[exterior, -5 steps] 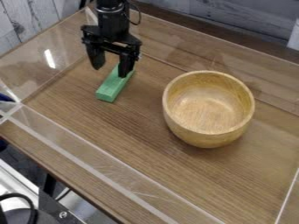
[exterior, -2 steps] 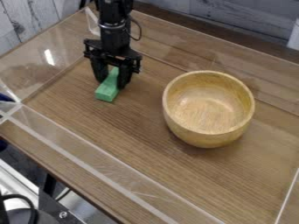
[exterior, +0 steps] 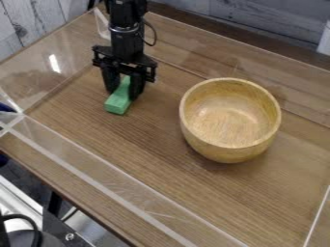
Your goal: Put the green block in the brown bowl
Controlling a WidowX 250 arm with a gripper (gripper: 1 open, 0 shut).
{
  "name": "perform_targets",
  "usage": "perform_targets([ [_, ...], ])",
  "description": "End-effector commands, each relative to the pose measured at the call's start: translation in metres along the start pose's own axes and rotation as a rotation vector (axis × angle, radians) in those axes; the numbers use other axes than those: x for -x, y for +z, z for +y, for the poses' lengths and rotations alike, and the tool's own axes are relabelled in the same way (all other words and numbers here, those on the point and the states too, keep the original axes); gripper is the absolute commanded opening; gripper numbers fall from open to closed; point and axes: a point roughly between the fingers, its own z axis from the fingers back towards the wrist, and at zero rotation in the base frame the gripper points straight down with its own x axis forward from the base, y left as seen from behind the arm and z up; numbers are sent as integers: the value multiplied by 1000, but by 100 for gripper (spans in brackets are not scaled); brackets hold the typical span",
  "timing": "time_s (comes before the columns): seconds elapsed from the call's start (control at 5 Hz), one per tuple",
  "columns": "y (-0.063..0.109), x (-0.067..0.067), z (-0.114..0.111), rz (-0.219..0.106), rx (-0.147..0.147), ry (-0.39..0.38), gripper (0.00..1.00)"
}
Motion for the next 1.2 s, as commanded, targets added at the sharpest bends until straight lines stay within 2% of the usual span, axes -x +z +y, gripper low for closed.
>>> perform_targets([
  [0.0, 43, -11, 1, -106, -3, 14, 0],
  [0.2, 70, -10, -3, -142, 24, 24, 0],
  [0.4, 106, -6, -21, -179, 56, 9, 0],
  [0.6, 136, -1, -44, -199, 99, -22, 0],
  [0.8, 152, 7, -70, -196, 129, -71, 0],
  [1.0, 157, 17, -98, -183, 147, -129, 0],
])
